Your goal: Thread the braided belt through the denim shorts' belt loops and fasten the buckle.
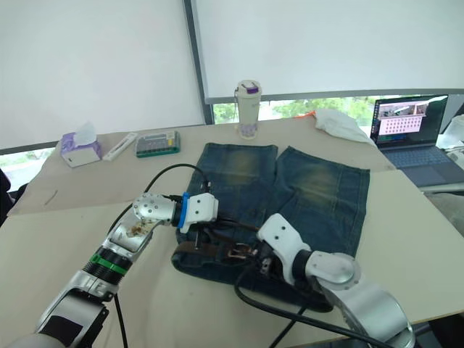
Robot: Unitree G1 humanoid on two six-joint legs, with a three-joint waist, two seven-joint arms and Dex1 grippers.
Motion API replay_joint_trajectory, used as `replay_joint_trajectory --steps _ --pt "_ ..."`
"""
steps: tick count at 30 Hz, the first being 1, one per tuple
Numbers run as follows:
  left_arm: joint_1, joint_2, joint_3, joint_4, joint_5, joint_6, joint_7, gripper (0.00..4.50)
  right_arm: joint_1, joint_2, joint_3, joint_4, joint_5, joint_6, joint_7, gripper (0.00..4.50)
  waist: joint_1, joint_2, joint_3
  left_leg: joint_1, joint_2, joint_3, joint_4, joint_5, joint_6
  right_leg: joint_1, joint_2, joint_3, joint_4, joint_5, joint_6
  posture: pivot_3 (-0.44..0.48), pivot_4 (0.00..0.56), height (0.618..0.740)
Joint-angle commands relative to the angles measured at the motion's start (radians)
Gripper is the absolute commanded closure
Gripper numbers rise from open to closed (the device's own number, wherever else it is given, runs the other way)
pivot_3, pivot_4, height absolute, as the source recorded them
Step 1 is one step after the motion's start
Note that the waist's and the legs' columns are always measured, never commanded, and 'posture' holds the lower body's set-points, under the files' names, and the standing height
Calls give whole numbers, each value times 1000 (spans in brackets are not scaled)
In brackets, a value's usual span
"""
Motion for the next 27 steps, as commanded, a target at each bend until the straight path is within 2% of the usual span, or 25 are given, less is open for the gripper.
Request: replay_joint_trajectory --steps 1,8,15,27 --pt "-10 6 29 -26 -19 -7 8 4500 1 -109 81 12 -97 -57 -4 2372 4 0 0 0 -1 0 0 0 0 0 0 -1 -1 0 0 0 150 740" --pt "6 8 28 -20 -18 -20 9 4500 -22 -163 169 64 -173 -96 -2 2372 -1 0 0 0 0 0 0 0 0 0 0 0 -1 0 0 0 150 740" --pt "2 13 36 4 -16 -32 13 4500 -20 -154 151 23 -139 -77 34 2372 0 0 0 0 0 0 0 0 0 0 0 0 -1 0 0 0 150 740" --pt "1 15 36 10 -19 -38 14 4500 -21 -177 170 64 -175 -90 44 2372 1 0 0 0 0 0 0 0 0 0 0 0 -1 0 0 0 150 740"
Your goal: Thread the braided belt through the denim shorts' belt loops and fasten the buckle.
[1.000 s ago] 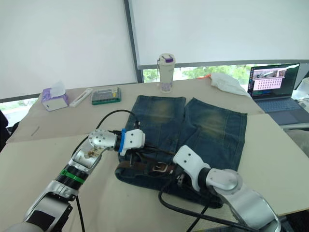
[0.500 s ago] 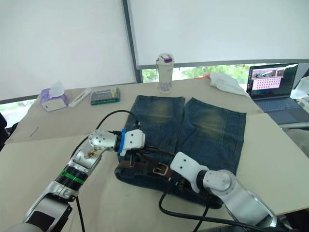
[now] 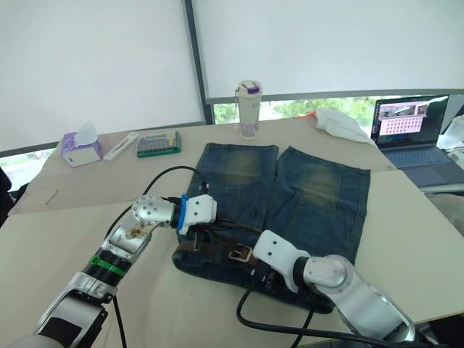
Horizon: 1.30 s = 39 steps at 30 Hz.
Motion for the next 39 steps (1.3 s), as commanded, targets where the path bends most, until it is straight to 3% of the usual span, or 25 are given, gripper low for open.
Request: replay_joint_trajectory --steps 1,3,6,10,21,29,39 --pt "-11 11 36 -12 -20 -21 4 4500 -11 -13 -4 -2 -31 -14 -10 2372 0 0 0 0 0 0 0 0 0 0 0 0 0 0 0 0 150 740" --pt "-10 13 36 -13 -20 -22 3 4500 -14 -6 -8 0 -36 -14 -16 2372 0 0 0 0 0 0 0 0 0 0 0 0 0 0 0 0 150 740" --pt "-7 17 37 -16 -21 -23 1 4500 -14 -14 3 0 -51 -13 -16 3083 0 0 0 0 0 0 0 0 0 0 0 0 0 0 0 0 150 740" --pt "-8 28 48 -24 -35 -20 -9 4500 -9 -13 -5 -8 -62 -13 -23 4488 -1 0 0 0 0 0 0 0 0 0 0 0 0 0 0 0 150 740" --pt "-4 113 42 -16 -75 -160 -160 4500 14 10 -96 -54 -56 3 -58 4488 2 0 0 0 0 0 0 0 0 0 0 0 0 0 0 0 150 740" --pt "-53 107 49 6 -132 -184 -260 4500 10 69 -152 -61 -25 30 -77 4488 -1 0 0 0 0 0 0 0 0 0 0 0 0 0 0 0 150 740" --pt "-111 112 44 61 -106 -219 -275 4500 30 101 -182 -43 -16 47 -90 4488 -2 0 0 0 0 0 0 0 0 0 1 0 0 0 0 0 150 740"
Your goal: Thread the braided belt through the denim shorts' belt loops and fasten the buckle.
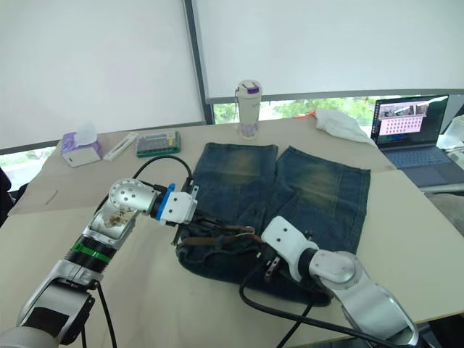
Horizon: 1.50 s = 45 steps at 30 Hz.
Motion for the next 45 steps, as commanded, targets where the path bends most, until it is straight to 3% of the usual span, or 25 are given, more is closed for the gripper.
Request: replay_joint_trajectory --steps 1,9,20,26,36,43,45 --pt "-29 10 16 14 19 -27 7 4500 6 5 -51 -12 -8 3 -29 4488 0 0 0 0 0 0 0 0 0 0 0 0 0 0 0 0 150 740" --pt "-56 3 20 64 68 -64 62 4500 16 -1 -52 -13 -9 -1 -30 4488 1 0 0 0 0 0 0 0 0 0 0 0 0 0 0 0 150 740" --pt "-73 -7 8 110 31 -218 -26 4500 -11 -32 -24 -14 -28 -13 -32 4488 1 0 0 0 0 0 0 0 0 0 0 0 0 0 0 0 150 740" --pt "-70 -28 20 124 29 -189 5 4500 1 11 -44 -31 30 -15 -10 4488 1 0 0 0 0 0 0 0 0 0 0 0 0 0 0 0 150 740" --pt "-45 -38 7 117 34 -201 2 4500 -10 16 -44 -27 17 -4 -46 982 -1 0 0 0 0 0 0 0 0 0 1 0 1 0 0 0 150 740" --pt "11 -73 1 60 21 -130 37 4500 -4 59 -47 -26 35 9 -58 982 -2 0 0 0 0 0 0 0 0 0 0 0 1 0 0 0 150 740" --pt "37 -79 -6 33 23 -115 42 4500 1 70 -49 -28 36 13 -63 1812 -2 0 0 0 0 0 0 0 0 0 0 0 1 0 0 0 150 740"
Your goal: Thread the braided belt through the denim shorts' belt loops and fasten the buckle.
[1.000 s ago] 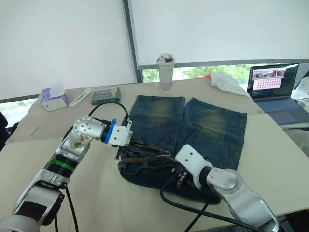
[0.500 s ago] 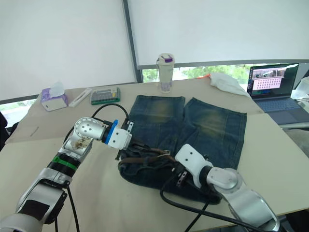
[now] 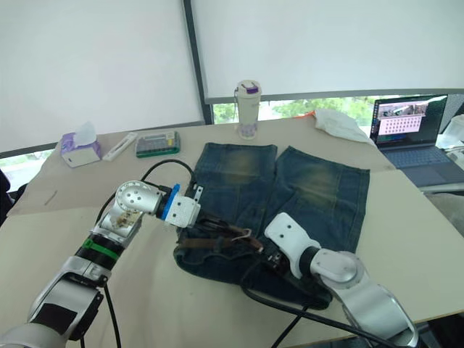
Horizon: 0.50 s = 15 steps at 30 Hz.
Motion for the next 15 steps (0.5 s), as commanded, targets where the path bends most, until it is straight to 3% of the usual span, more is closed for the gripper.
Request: replay_joint_trajectory --steps 1,8,10,15 --pt "28 -11 -8 -76 -18 28 10 4500 -5 22 -21 -32 13 -1 -15 2138 0 0 0 0 0 0 0 0 0 0 0 0 0 0 0 0 150 740" --pt "79 -64 -37 -83 -3 114 46 4500 7 30 -9 -28 9 -12 -17 4460 4 0 0 0 -1 0 0 0 0 0 0 0 -1 0 0 0 150 740" --pt "83 -73 -44 -90 5 119 51 4500 6 38 -19 -28 25 -9 -8 4460 3 0 0 0 -1 0 0 0 0 0 0 0 -1 0 0 0 150 740" --pt "87 -127 -41 -104 -2 194 105 4500 17 7 -28 -68 40 2 11 2719 6 0 0 0 -1 0 0 0 0 1 0 -1 -1 0 0 0 150 740"
